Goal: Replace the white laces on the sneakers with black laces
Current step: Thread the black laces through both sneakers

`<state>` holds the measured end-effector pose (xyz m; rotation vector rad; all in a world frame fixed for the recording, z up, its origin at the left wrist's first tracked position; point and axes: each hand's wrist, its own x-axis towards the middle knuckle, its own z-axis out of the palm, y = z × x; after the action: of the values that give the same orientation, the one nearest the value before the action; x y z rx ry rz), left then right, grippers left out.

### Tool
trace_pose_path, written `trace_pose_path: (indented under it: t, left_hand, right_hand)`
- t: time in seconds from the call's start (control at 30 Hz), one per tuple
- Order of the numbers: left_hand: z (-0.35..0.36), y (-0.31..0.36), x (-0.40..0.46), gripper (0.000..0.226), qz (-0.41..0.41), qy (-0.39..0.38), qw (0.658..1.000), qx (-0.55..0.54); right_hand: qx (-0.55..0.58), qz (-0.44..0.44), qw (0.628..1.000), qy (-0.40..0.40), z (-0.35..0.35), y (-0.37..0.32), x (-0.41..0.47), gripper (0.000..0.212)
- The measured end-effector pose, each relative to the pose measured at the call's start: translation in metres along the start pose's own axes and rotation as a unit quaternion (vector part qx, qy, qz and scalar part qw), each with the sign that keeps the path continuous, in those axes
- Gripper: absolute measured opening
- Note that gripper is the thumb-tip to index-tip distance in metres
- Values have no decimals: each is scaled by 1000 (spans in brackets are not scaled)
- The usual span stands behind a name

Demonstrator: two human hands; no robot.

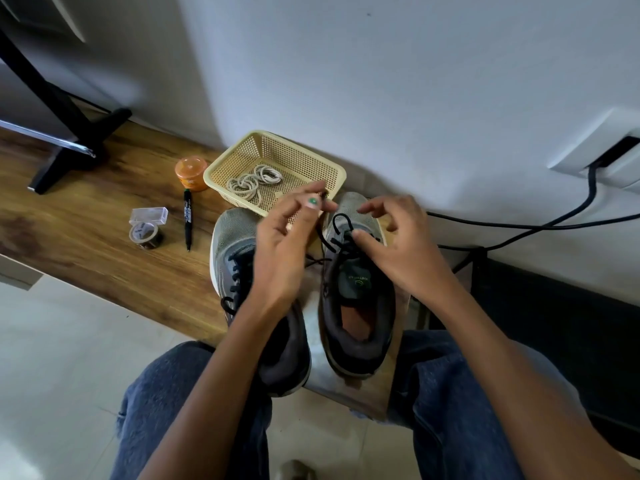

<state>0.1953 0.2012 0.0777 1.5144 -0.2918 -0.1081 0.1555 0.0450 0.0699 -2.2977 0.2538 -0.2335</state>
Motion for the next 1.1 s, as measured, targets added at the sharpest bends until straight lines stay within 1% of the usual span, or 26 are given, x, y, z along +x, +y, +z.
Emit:
trace_pose_path:
  t: [0.07, 0.13, 0.2, 0.27, 0.33, 0.37, 0.4, 0.47, 0.5, 0.53, 0.57, 0.6, 0.63, 0.67, 0.73, 0.8, 0.9, 0.93, 1.0, 1.1]
  left_hand:
    - [9, -4, -3, 20, 22, -54, 997, 49]
    - [13, -9, -5, 19, 47, -63, 990, 114]
    - [13, -11, -4, 20, 44, -30, 989, 140]
    - [6, -14, 1, 24, 39, 12, 992, 119]
    - [-2, -17, 5, 26, 37, 29, 995, 93]
    - [-3, -18, 7, 25, 42, 27, 993, 105]
    - [-3, -19, 7, 24, 48, 19, 990, 131]
    - [2, -19, 4, 20, 47, -13, 985, 163]
    - [7, -17, 3, 17, 35, -33, 989, 139]
    - [10, -16, 1, 15, 16, -53, 994, 90]
    - [14, -14, 0, 15, -9, -71, 997, 34]
    - [16, -12, -1, 14, -35, -77, 996, -16]
    - [17, -9, -2, 14, -56, -68, 995, -56]
    - [18, -7, -2, 16, -70, -43, 993, -87]
    - [16, -4, 0, 21, -89, 47, 987, -126]
    - [8, -4, 3, 21, -112, 141, 976, -125]
    - [-5, -8, 7, 21, -151, 239, 954, -103]
    - [-9, -10, 8, 22, -158, 260, 947, -103]
    - [-13, -13, 10, 23, -171, 283, 938, -100]
    - [-13, -13, 10, 21, -180, 261, 945, -83]
  right_hand:
    - [34, -42, 999, -3, 5, -9, -2, 21]
    - [50, -65, 996, -22, 10, -12, -3, 15]
    - [91, -70, 993, -17, 8, -13, -3, 13]
    - [148, -43, 988, 23, 2, -14, -2, 7]
    - [202, -6, 978, 50, -5, -12, 0, 11]
    - [213, 3, 976, 41, -8, -12, 0, 11]
    - [208, 6, 978, 18, -9, -12, -1, 10]
    - [203, 7, 977, -64, -8, -16, -4, 18]
    - [206, 16, 972, -110, -6, -19, -6, 20]
    - [203, 25, 967, -151, -3, -21, -8, 22]
    - [197, 29, 964, -177, 0, -22, -10, 22]
    - [191, 28, 964, -183, 3, -23, -11, 19]
    - [191, 30, 965, -177, 6, -22, -11, 14]
    - [194, 37, 967, -163, 7, -21, -10, 13]
    - [191, 56, 971, -131, 2, -16, -6, 19]
    - [181, 63, 975, -117, -8, -9, -2, 19]
    - [126, 60, 982, -127, -20, 5, 2, 20]
    - [109, 62, 984, -126, -22, 9, 2, 23]
    - [118, 66, 985, -110, -25, 12, 3, 27]
    - [152, 76, 981, -98, -26, 10, 3, 27]
